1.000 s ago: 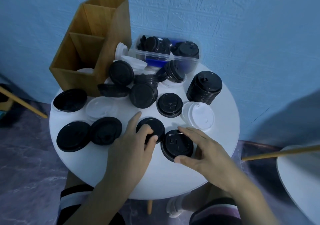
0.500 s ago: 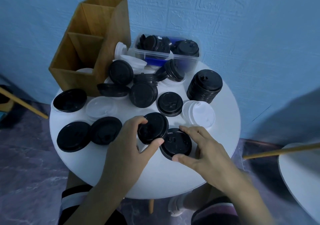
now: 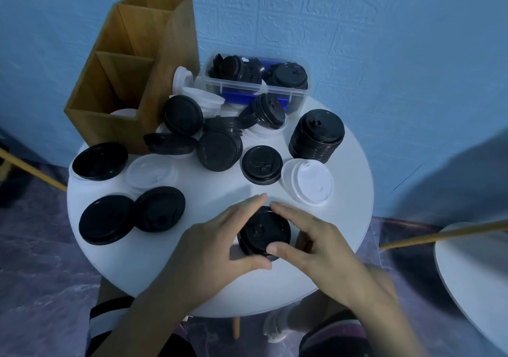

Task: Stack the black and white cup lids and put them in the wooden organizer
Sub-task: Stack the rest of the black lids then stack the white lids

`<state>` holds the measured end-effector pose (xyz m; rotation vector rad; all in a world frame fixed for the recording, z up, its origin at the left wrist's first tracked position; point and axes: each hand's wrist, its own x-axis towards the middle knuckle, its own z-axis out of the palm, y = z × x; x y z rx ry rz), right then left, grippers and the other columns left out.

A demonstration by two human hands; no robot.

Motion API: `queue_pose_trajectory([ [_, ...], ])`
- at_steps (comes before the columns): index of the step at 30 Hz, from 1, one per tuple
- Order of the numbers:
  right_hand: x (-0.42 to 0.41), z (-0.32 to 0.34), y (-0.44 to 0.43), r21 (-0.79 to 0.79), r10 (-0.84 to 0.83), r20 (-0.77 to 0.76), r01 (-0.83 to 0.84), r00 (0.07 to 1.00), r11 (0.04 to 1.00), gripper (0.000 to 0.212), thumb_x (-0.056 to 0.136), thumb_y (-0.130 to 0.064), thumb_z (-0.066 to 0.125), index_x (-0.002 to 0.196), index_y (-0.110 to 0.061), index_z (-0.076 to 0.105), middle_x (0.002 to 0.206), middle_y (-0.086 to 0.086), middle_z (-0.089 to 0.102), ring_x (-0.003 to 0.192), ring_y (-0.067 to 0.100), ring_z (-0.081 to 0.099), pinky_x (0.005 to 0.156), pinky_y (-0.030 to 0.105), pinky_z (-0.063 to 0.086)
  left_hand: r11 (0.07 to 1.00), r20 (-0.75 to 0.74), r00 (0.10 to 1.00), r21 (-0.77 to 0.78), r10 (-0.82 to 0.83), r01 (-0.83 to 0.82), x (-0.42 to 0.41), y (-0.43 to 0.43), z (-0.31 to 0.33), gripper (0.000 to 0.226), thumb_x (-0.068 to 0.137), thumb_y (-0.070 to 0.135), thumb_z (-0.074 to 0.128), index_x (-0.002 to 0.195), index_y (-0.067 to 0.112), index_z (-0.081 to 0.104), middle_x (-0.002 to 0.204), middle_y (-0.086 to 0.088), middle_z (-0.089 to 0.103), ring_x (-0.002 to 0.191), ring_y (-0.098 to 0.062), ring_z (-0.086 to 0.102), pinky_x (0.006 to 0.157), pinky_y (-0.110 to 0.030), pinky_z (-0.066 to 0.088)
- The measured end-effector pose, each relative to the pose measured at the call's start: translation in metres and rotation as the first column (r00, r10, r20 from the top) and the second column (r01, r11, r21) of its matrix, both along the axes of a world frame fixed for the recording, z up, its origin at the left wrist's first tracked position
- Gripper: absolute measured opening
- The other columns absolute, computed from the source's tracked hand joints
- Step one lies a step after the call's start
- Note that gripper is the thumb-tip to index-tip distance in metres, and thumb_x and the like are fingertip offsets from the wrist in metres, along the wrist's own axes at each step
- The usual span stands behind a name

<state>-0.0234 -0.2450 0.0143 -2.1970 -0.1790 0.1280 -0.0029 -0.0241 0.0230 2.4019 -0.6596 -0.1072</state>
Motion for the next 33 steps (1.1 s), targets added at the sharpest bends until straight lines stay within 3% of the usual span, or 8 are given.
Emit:
queue_pose_trajectory([
  [3, 0.001, 0.001, -0.002, -0.040, -0.011, -0.003, 0.010, 1.000, 0.999, 0.066, 0.077, -0.058, 0.078, 0.135, -0.058, 0.048, 0.144, -0.036, 0.047, 0.132, -0.018, 0.039, 0.113, 0.014, 0.031, 0.999, 0.016, 0.999, 0.020, 0.036, -0.037, 0.000, 0.001, -0.002, 0.102, 0.071, 0.073, 0.070, 0.155, 0.050, 0.018, 0.127, 0.038, 0.043, 0.091, 0.028, 0.042, 0.069, -0.007, 0.035],
  [8, 0.004, 0.001, 0.002, -0.170, 0.052, 0.028, -0.046, 0.998, 0.984, 0.084, 0.075, -0.062, 0.078, 0.149, -0.046, 0.040, 0.140, -0.044, 0.038, 0.131, -0.018, 0.036, 0.104, 0.001, 0.024, 0.992, 0.035, 0.994, 0.055, 0.107, -0.109, -0.003, 0.001, -0.003, 0.097, 0.069, 0.079, 0.061, 0.154, 0.037, 0.037, 0.085, 0.030, 0.043, 0.094, 0.027, 0.043, 0.058, -0.009, 0.028],
  [12, 0.005, 0.002, 0.002, -0.167, 0.041, 0.040, -0.034, 0.998, 0.985, 0.080, 0.077, -0.059, 0.078, 0.148, -0.044, 0.044, 0.138, -0.042, 0.040, 0.130, -0.018, 0.038, 0.103, 0.000, 0.025, 0.990, 0.062, 0.988, 0.011, 0.139, -0.140, -0.004, 0.002, -0.005, 0.094, 0.067, 0.059, 0.083, 0.150, 0.032, 0.046, 0.091, 0.054, 0.042, 0.090, 0.026, 0.045, 0.061, -0.010, 0.025],
  [16, 0.006, 0.002, 0.004, -0.148, 0.011, 0.055, -0.002, 0.998, 0.989, 0.077, 0.078, -0.055, 0.079, 0.146, -0.044, 0.046, 0.136, -0.044, 0.042, 0.128, -0.019, 0.039, 0.102, 0.000, 0.025, 0.989, 0.060, 0.988, 0.022, 0.142, -0.144, -0.003, 0.002, -0.009, 0.093, 0.070, 0.055, 0.084, 0.151, 0.037, 0.042, 0.098, 0.059, 0.040, 0.092, 0.021, 0.047, 0.061, -0.013, 0.028],
  [20, 0.009, 0.003, 0.005, -0.145, 0.015, 0.042, -0.009, 0.999, 0.989, 0.078, 0.080, -0.053, 0.079, 0.148, -0.045, 0.043, 0.138, -0.040, 0.042, 0.127, -0.018, 0.039, 0.102, 0.002, 0.027, 0.984, 0.013, 0.985, 0.024, 0.174, -0.174, -0.002, 0.001, -0.008, 0.092, 0.071, 0.054, 0.084, 0.152, 0.039, 0.041, 0.069, 0.031, 0.044, 0.073, 0.009, 0.047, 0.063, -0.013, 0.030],
  [25, 0.015, 0.005, 0.006, -0.120, 0.042, 0.020, -0.039, 0.999, 0.992, 0.074, 0.081, -0.048, 0.080, 0.146, -0.042, 0.047, 0.139, -0.034, 0.046, 0.126, -0.009, 0.046, 0.105, 0.014, 0.039, 0.985, -0.003, 0.985, 0.006, 0.172, -0.172, 0.001, 0.001, -0.008, 0.090, 0.073, 0.051, 0.084, 0.152, 0.038, 0.041, 0.070, 0.028, 0.039, 0.075, 0.006, 0.045, 0.065, -0.013, 0.031],
  [29, 0.021, 0.005, 0.008, -0.038, 0.047, -0.018, -0.047, 0.999, 0.998, 0.071, 0.081, -0.042, 0.082, 0.143, -0.043, 0.049, 0.133, -0.035, 0.047, 0.092, -0.003, 0.059, 0.083, 0.022, 0.050, 0.983, 0.086, 0.979, -0.003, 0.183, -0.184, 0.006, 0.004, -0.013, 0.082, 0.066, 0.044, 0.091, 0.140, 0.031, 0.058, 0.077, 0.035, 0.053, 0.068, 0.003, 0.043, 0.062, -0.011, 0.028],
  [33, 0.029, 0.008, 0.013, 0.051, 0.026, -0.076, -0.022, 0.997, 0.998, 0.072, 0.081, -0.035, 0.084, 0.144, -0.042, 0.050, 0.130, -0.035, 0.047, 0.062, 0.019, 0.063, 0.066, 0.034, 0.059, 0.983, 0.179, 0.967, -0.024, 0.182, -0.180, 0.013, 0.006, -0.022, 0.083, 0.065, 0.043, 0.092, 0.138, 0.022, 0.061, 0.099, 0.012, 0.072, 0.075, -0.005, 0.046, 0.063, -0.007, 0.027],
])
